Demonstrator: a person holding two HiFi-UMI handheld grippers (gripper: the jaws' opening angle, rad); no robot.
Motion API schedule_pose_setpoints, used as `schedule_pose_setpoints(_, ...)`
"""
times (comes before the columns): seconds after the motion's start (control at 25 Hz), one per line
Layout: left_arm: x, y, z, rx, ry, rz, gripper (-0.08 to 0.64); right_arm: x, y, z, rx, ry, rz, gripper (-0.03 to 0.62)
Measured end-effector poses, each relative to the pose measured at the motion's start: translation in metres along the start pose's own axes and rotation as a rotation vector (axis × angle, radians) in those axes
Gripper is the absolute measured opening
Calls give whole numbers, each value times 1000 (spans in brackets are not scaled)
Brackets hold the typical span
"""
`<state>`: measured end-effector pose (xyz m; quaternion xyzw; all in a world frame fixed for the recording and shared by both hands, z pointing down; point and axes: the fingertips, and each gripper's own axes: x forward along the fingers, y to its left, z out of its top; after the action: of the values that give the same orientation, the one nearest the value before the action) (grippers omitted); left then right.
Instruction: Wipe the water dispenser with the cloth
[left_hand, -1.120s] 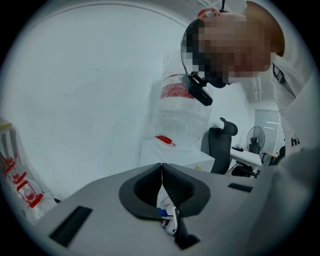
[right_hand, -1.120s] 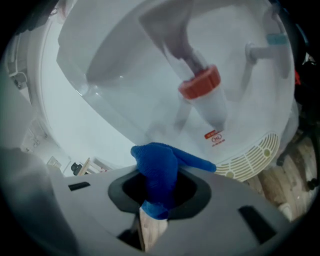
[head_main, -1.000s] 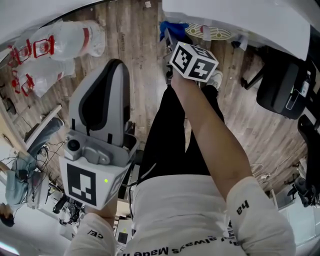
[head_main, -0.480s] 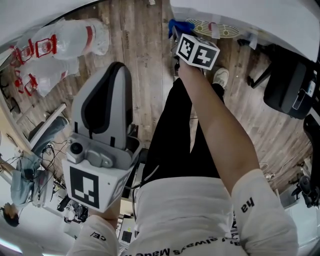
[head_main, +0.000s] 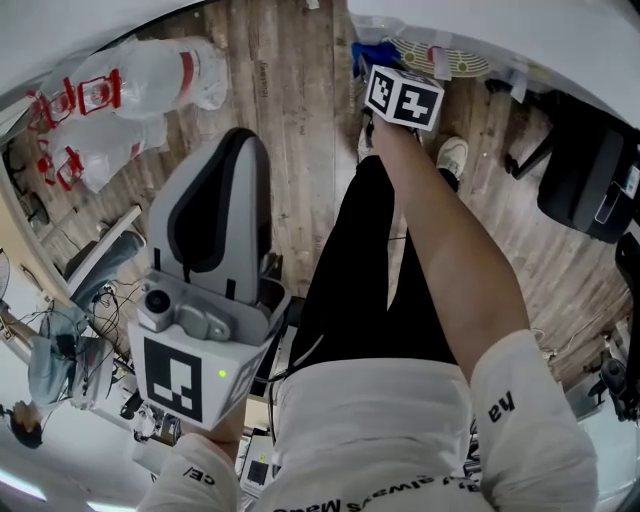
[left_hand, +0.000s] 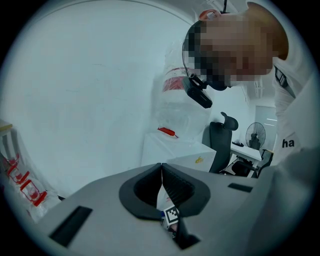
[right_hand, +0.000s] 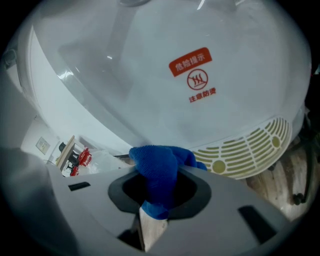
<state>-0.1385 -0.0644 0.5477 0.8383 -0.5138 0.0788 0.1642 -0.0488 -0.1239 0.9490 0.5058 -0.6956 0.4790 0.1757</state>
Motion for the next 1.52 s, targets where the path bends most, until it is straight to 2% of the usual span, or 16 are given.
schedule_pose_setpoints(0.44, -6, 4, -8, -3, 0, 17, 20, 7, -8, -5, -56, 6, 6, 91)
schedule_pose_setpoints(0.72, -15, -3, -4, -19, 0, 24, 20, -34, 11, -10, -199, 11, 76, 95)
schedule_pose_setpoints(1.12, -25, -44, 22, -60, -38, 28, 20, -179, 53, 12, -448, -31, 203, 95)
schedule_pose_setpoints(1.36, -36, -69, 44, -64, -44, 31, 20, -272, 72, 43, -484, -85, 256, 95)
schedule_pose_setpoints(1.52, -46, -85, 62, -70, -59, 30, 20, -332, 81, 72, -527, -134, 258, 95)
